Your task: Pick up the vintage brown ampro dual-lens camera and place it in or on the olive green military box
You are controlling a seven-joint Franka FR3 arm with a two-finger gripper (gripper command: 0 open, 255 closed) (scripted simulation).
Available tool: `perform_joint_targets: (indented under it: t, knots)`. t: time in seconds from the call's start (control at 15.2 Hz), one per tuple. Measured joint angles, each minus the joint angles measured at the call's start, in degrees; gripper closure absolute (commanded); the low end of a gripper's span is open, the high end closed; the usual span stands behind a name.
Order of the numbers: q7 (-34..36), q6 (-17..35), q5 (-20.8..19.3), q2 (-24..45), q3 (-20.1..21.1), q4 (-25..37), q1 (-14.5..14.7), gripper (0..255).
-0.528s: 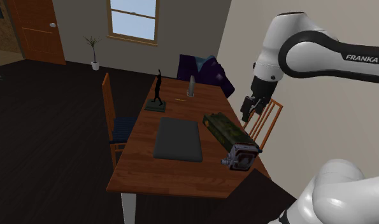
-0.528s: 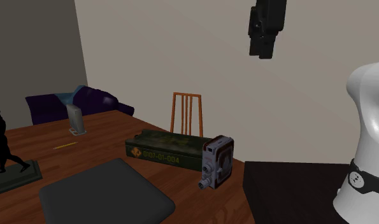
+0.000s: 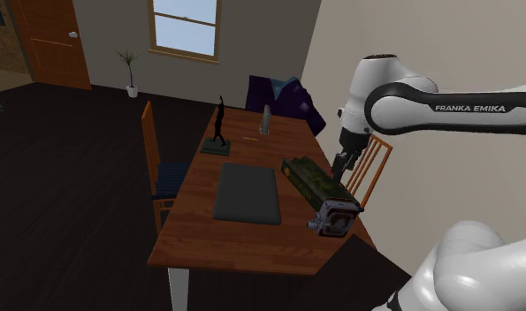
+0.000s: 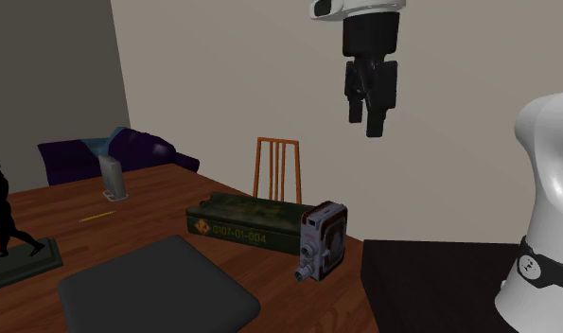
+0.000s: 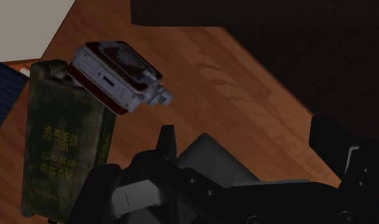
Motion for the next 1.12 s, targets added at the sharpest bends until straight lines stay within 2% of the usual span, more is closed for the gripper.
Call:
perform_joint_targets:
  t: [0.46,1.12]
  knots:
    - [-11.0,11.8,-6.0,9.0,-5.2,-4.7,-0.3,0]
    - [-24.4,31.6,-14.0,31.1,-11.2,-4.1,-1.4,0]
